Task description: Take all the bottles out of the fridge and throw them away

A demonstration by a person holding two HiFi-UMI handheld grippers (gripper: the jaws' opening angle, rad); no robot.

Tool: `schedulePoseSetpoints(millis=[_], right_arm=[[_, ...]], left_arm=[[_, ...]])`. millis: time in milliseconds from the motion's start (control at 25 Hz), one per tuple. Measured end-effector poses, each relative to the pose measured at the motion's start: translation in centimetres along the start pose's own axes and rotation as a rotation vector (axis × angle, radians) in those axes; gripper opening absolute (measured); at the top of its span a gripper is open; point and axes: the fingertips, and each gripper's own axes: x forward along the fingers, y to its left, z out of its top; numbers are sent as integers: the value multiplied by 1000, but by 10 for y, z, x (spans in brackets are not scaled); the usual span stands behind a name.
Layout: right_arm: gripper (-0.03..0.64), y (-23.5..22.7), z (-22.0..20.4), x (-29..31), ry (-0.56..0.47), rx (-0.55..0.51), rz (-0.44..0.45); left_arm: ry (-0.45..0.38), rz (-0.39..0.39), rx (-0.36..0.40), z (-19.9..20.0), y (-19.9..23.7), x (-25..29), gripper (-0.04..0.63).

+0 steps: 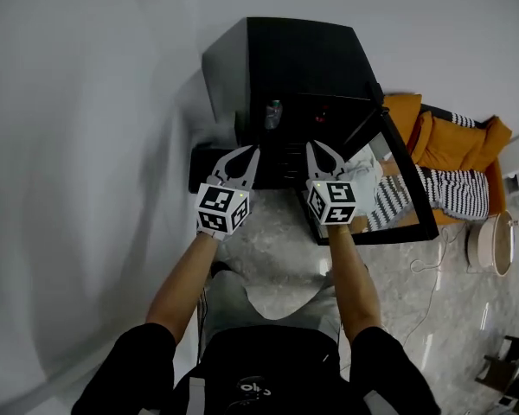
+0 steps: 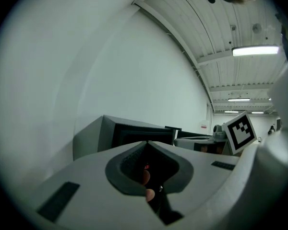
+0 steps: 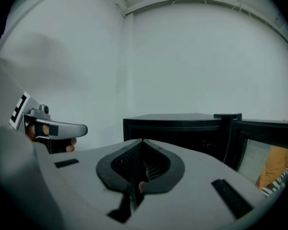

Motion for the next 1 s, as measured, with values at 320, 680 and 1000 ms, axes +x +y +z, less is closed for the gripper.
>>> schedulePoseSetpoints(millis=[320, 680, 1000], right_arm=[[8, -36, -53, 54, -8, -29, 188], [9, -43, -78, 96, -31, -5, 340], [41, -50, -110, 143, -36, -11, 316]], left_arm=[[6, 183, 28, -63, -24, 46, 6], [-54, 345, -4, -71, -29, 80, 6], [-64, 377, 10, -100, -11, 90, 6]])
